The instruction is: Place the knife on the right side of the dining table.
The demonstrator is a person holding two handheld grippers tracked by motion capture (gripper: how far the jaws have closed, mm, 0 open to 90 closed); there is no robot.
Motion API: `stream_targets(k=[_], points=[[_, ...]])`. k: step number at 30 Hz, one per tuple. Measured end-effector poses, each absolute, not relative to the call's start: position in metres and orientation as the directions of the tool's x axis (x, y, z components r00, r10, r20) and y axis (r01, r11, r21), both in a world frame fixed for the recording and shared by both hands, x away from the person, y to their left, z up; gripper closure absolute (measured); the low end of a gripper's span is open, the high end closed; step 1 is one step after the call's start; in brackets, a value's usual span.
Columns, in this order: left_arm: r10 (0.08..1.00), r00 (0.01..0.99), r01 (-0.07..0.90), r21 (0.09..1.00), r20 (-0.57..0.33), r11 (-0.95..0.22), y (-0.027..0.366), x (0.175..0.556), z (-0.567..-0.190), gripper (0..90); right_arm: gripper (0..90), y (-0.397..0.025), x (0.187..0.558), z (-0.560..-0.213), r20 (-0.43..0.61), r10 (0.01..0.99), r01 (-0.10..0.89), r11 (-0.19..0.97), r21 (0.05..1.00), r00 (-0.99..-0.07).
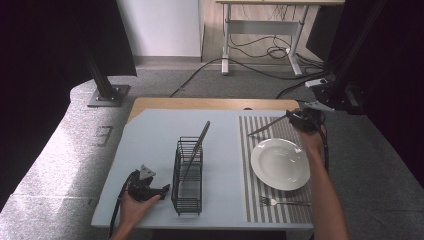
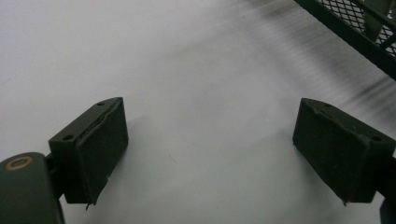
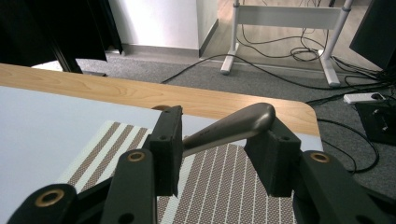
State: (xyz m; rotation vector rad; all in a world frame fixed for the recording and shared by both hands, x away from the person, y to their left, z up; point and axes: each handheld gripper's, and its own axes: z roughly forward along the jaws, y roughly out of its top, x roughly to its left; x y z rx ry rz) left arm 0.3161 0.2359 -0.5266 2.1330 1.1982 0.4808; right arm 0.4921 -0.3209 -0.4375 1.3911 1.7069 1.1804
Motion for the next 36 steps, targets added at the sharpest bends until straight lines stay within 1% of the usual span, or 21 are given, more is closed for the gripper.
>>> stream_targets(k=[12,27,33,36], points=[[0.855,0.518,0.622,0.683,0.007,-0.382,0.236,0.316,-0.527,10.1,53.2,-0.330,0.490,-0.448,0.090,0.968,0.420,0.017,0.908,-0.236],[0.855,0.519,0.621,0.684,0.007,-0.383,0.236,0.316,-0.527,10.3,50.7,-0.333,0.491,-0.454,0.094,0.969,0.427,0.013,0.904,-0.228],[0.854,0.520,0.620,0.684,0.008,-0.384,0.236,0.316,-0.527,10.4,49.1,-0.339,0.490,-0.463,0.110,0.969,0.440,0.000,0.898,-0.223],[0.854,0.520,0.620,0.684,0.008,-0.384,0.236,0.316,-0.527,10.4,49.2,-0.342,0.489,-0.468,0.100,0.971,0.452,0.009,0.892,-0.217]])
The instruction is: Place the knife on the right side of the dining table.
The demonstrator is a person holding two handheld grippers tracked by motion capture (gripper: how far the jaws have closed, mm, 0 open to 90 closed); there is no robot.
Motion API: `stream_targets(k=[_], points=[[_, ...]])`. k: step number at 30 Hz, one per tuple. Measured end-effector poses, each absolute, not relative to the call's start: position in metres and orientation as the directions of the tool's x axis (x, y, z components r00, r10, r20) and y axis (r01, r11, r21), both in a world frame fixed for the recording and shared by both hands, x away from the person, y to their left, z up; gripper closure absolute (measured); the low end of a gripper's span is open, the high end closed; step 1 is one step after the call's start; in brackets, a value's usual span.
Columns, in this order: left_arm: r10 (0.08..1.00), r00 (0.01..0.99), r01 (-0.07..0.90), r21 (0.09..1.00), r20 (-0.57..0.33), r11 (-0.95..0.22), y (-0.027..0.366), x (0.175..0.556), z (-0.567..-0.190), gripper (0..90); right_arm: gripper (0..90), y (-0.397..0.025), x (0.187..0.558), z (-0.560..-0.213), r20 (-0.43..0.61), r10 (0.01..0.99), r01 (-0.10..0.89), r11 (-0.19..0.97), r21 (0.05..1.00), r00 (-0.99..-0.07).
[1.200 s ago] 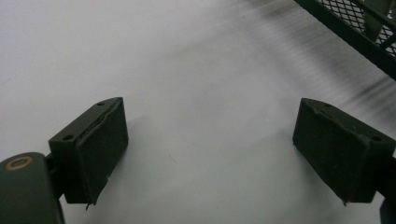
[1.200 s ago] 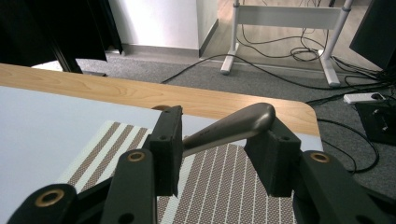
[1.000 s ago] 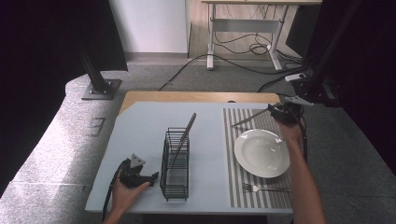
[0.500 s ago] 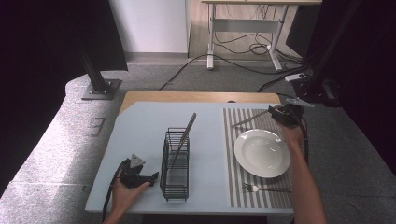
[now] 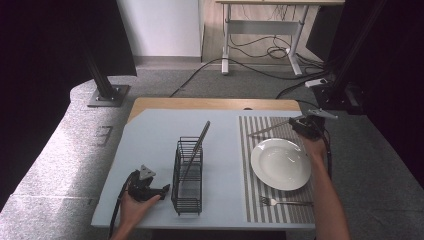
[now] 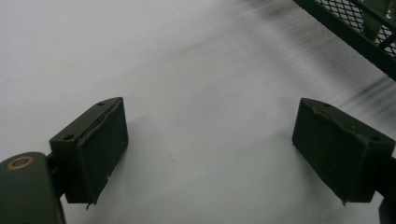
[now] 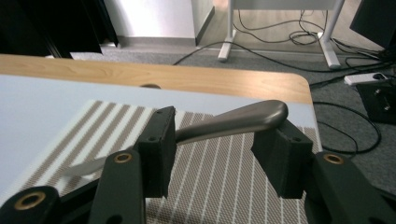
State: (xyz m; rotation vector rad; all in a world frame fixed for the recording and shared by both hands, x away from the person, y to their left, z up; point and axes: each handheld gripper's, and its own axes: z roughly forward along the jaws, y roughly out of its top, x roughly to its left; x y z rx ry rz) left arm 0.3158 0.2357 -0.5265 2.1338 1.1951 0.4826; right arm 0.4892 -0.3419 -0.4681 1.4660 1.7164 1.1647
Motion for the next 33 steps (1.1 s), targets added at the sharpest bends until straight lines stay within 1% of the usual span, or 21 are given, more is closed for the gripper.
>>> stream_targets(k=[12,17,21,27,33], points=[[0.853,0.522,0.617,0.685,0.010,-0.386,0.236,0.315,-0.526,10.8,49.6,-0.352,0.489,-0.491,0.115,0.974,0.496,-0.003,0.868,-0.195],[0.852,0.523,0.616,0.686,0.011,-0.387,0.236,0.315,-0.526,11.2,51.4,-0.352,0.488,-0.486,0.111,0.972,0.470,-0.001,0.883,-0.206],[0.851,0.525,0.614,0.688,0.012,-0.388,0.235,0.315,-0.527,11.8,51.0,-0.350,0.487,-0.487,0.087,0.973,0.486,0.029,0.873,-0.213],[0.850,0.526,0.613,0.688,0.011,-0.388,0.235,0.315,-0.527,12.0,50.0,-0.355,0.485,-0.486,0.091,0.974,0.489,0.022,0.872,-0.205],[0.851,0.526,0.614,0.688,0.010,-0.387,0.235,0.315,-0.527,12.0,47.3,-0.358,0.491,-0.493,0.094,0.975,0.524,0.028,0.851,-0.203]])
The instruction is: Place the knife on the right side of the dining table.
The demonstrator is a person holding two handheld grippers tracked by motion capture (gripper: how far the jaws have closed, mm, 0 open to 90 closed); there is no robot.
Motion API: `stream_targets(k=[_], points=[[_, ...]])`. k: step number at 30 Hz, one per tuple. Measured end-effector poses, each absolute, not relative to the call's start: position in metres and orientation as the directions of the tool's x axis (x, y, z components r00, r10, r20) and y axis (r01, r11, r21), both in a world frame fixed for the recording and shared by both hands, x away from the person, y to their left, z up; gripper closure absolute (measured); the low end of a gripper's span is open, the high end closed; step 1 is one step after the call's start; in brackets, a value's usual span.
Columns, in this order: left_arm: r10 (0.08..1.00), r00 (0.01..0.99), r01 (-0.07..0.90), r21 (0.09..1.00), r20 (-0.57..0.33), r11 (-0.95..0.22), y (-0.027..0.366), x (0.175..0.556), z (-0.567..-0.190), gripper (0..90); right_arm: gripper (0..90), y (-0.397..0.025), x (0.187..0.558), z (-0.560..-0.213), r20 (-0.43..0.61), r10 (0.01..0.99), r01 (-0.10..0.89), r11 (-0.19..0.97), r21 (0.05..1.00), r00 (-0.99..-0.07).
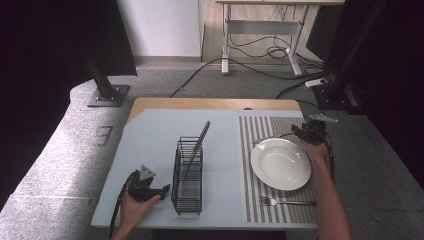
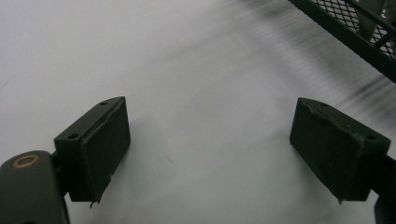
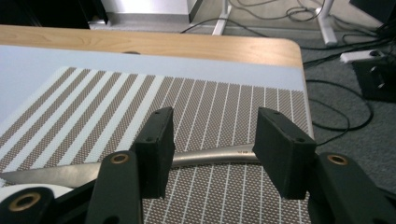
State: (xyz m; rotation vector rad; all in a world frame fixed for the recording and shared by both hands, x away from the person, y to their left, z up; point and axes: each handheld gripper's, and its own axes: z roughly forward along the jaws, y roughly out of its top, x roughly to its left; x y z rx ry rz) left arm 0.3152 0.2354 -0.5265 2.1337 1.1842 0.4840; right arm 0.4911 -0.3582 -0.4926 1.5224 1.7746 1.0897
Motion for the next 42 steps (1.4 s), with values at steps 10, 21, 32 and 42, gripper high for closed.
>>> stream_targets(k=[10,21,32,42], points=[[0.851,0.526,0.615,0.687,0.009,-0.387,0.235,0.315,-0.527,12.0,43.6,-0.364,0.495,-0.487,0.033,0.967,0.563,0.118,0.818,-0.251],[0.851,0.525,0.615,0.687,0.009,-0.387,0.235,0.315,-0.527,11.9,42.3,-0.366,0.526,-0.498,0.055,0.963,0.589,0.116,0.800,-0.265],[0.851,0.524,0.614,0.688,0.011,-0.387,0.235,0.315,-0.527,11.9,41.9,-0.375,0.551,-0.526,0.122,0.958,0.660,0.083,0.746,-0.258],[0.851,0.525,0.614,0.688,0.010,-0.387,0.235,0.315,-0.527,11.9,41.9,-0.375,0.544,-0.524,0.137,0.965,0.699,0.059,0.713,-0.222]])
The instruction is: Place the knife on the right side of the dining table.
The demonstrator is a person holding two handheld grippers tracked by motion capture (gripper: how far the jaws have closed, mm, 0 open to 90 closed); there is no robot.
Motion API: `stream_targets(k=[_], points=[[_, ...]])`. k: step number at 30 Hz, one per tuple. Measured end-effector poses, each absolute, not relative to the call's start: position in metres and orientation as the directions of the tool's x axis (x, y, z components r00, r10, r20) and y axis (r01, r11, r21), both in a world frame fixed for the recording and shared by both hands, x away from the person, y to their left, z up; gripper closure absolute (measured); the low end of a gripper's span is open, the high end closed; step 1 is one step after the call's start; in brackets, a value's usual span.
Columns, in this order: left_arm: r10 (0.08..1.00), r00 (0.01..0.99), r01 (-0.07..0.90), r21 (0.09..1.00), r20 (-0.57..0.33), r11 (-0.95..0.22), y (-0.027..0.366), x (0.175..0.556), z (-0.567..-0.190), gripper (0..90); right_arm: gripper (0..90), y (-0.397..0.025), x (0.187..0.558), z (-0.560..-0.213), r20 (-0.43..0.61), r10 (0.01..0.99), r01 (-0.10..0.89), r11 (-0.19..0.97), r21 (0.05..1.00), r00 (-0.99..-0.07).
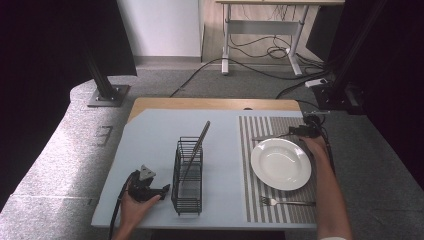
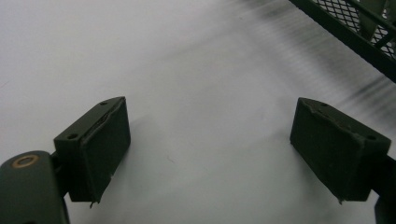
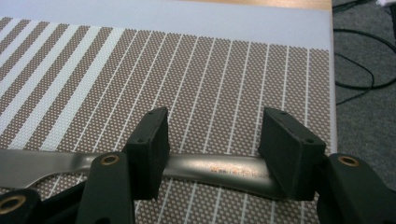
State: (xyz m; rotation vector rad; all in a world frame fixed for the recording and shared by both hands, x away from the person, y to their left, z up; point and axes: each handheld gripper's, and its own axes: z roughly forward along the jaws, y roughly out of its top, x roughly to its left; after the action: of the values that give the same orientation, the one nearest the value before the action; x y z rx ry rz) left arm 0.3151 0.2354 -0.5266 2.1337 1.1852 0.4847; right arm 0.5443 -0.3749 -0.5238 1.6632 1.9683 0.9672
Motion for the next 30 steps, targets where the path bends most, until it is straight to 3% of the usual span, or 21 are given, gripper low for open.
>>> stream_targets(k=[30], points=[[0.851,0.526,0.614,0.687,0.011,-0.389,0.236,0.315,-0.527,11.9,40.5,-0.378,0.527,-0.518,0.195,0.964,0.672,-0.024,0.740,-0.180]])
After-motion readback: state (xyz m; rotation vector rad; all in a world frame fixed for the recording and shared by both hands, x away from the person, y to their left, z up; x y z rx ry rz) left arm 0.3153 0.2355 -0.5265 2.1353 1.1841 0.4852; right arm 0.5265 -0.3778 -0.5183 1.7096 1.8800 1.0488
